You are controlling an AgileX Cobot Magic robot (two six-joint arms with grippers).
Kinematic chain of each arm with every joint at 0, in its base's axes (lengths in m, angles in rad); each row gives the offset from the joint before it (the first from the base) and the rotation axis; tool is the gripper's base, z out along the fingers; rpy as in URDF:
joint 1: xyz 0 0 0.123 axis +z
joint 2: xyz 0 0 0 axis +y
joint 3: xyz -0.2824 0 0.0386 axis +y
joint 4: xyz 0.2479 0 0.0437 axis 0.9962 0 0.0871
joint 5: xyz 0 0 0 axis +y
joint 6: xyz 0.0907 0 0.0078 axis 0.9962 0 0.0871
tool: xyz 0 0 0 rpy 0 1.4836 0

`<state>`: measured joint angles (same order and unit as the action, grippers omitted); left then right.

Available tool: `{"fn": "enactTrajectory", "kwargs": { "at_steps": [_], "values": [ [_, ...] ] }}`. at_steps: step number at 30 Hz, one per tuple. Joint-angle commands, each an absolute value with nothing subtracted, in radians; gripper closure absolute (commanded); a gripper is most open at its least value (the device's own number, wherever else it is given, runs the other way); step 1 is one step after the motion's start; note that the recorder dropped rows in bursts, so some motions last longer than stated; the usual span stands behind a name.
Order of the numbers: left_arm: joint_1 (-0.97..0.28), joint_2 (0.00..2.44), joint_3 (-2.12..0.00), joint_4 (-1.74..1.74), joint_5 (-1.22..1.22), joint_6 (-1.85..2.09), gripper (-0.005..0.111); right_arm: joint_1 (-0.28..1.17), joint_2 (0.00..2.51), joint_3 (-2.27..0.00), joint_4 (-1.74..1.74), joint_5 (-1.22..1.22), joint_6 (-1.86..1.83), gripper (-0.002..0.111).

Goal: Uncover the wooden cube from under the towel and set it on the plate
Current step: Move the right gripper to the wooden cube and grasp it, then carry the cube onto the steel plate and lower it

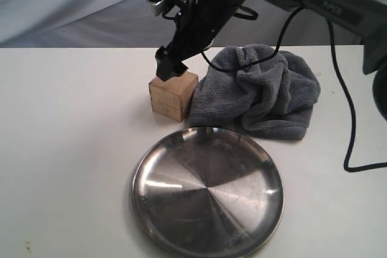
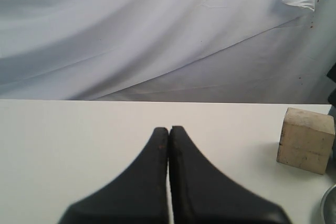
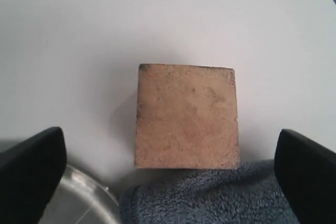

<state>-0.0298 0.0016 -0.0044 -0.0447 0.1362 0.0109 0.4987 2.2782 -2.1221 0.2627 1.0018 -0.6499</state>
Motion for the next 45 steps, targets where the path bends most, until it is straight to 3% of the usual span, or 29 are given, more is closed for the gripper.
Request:
{"fn": "enactTrajectory", "kwargs": {
  "at_steps": [1,38,41,45],
  "values": [
    [-0.028,0.0,0.0,-0.044,0.136,0.008,0.105,0.501,2.33,-2.125,0.263,0.94,-0.681,0.005],
    [-0.028,0.0,0.0,-0.044,0.136,0.01,0.105,0.513,2.457,-2.131,0.299,0.854,-0.706,0.005],
    [-0.028,0.0,0.0,-0.044,0.136,0.01,0.105,0.52,2.455,-2.131,0.272,0.877,-0.677,0.012],
    [-0.028,0.0,0.0,-0.044,0.136,0.008,0.105,0.524,2.455,-2.131,0.224,0.892,-0.639,0.034]
  ]
}}
